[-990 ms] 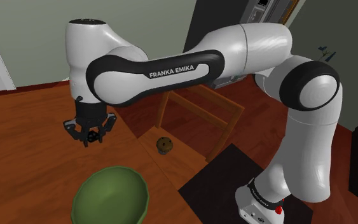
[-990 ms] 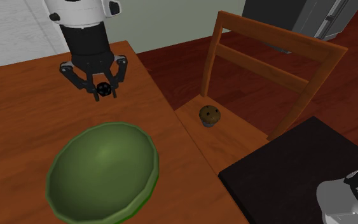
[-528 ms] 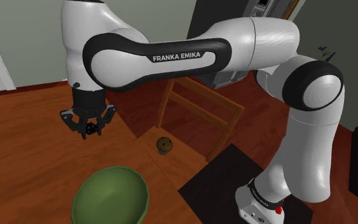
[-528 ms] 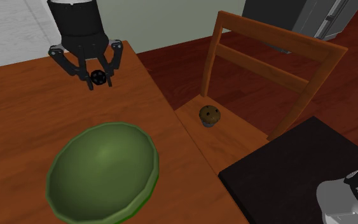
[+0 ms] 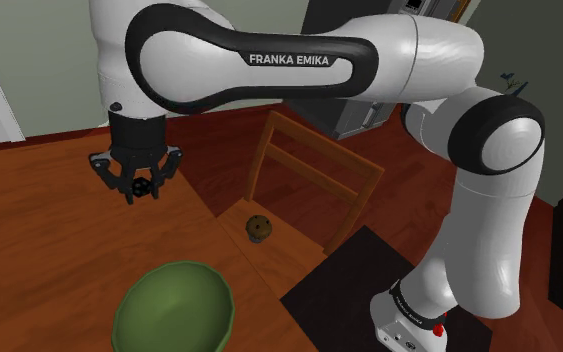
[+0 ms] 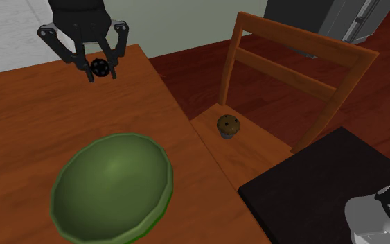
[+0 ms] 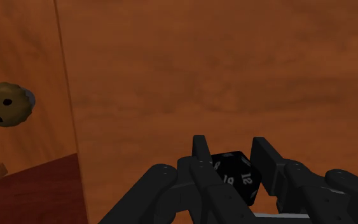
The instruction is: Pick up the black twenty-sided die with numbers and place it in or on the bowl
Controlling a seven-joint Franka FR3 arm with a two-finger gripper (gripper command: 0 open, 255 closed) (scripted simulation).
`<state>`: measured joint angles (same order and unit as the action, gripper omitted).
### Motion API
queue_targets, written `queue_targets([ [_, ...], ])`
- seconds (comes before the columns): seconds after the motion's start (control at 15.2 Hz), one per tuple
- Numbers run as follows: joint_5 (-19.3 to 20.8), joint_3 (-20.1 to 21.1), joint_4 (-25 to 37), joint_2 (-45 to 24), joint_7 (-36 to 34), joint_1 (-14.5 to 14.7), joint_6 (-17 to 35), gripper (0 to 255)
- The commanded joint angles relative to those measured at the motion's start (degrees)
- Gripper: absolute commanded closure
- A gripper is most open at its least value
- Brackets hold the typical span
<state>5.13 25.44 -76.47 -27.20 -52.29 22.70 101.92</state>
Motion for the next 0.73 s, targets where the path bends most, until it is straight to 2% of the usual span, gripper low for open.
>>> queue_targets([
  [0.0,-0.1,0.07,1.48,0.23,-0.01,0.07,-1.7,255],
  [0.4,0.05,0.14,6.23,-0.21,-0.23,0.68,-5.96,255],
  [0.66,-2.38,1.82,-5.03,7.28,-2.86,0.53,-1.62,255],
])
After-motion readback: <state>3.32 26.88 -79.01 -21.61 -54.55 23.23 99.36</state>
